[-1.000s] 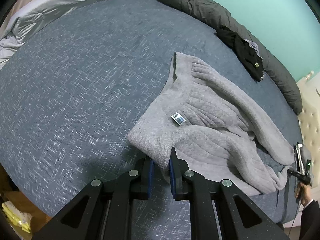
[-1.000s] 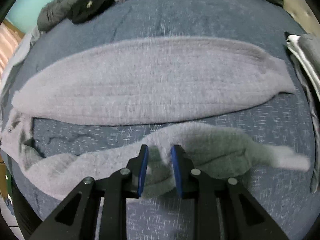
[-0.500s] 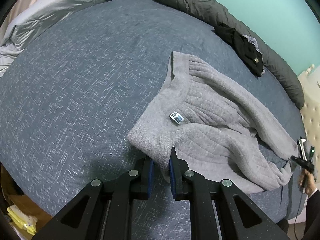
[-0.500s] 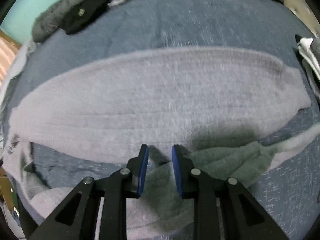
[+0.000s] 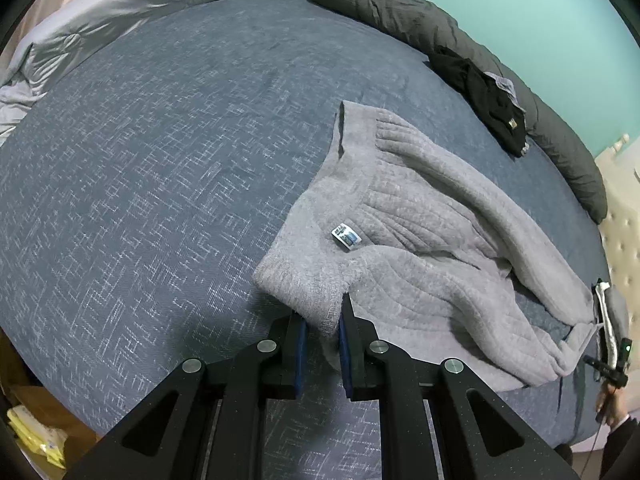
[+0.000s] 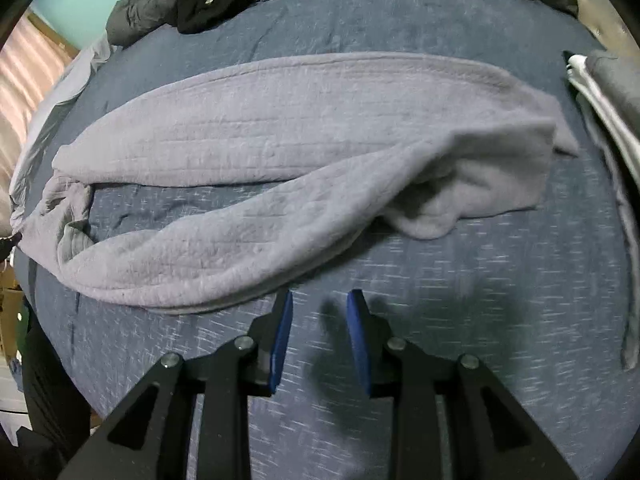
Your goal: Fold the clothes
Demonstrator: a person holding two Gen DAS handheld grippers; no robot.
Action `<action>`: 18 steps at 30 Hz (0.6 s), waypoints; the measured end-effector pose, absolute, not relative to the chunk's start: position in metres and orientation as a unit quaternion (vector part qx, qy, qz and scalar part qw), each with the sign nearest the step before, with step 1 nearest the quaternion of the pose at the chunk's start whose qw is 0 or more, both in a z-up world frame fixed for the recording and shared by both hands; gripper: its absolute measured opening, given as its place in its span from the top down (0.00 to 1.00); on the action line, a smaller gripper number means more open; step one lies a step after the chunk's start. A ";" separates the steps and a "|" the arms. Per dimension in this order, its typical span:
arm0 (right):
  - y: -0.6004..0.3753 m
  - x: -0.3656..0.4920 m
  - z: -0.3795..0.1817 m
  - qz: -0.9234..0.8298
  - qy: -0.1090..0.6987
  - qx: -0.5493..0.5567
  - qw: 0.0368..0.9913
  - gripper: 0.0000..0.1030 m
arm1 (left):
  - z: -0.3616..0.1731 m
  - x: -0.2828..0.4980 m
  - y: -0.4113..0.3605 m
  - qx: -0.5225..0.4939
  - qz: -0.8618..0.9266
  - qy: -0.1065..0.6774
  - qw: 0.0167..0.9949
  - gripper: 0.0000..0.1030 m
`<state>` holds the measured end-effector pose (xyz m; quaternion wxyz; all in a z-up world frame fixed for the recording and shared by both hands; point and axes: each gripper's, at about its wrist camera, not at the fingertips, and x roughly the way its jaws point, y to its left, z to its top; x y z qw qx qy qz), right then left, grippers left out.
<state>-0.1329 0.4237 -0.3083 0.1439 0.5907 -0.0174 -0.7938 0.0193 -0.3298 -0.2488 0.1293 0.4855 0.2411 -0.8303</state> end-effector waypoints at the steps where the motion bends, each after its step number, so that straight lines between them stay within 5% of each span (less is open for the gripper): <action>1: 0.417 -0.135 -0.311 -0.794 -0.013 0.590 0.147 0.73 | -0.249 0.019 -0.330 0.486 -0.830 0.241 0.129 0.86; 18: 0.367 -0.225 -0.333 -0.808 -0.030 0.573 0.132 0.73 | -0.259 0.019 -0.338 0.493 -0.824 0.245 0.132 0.86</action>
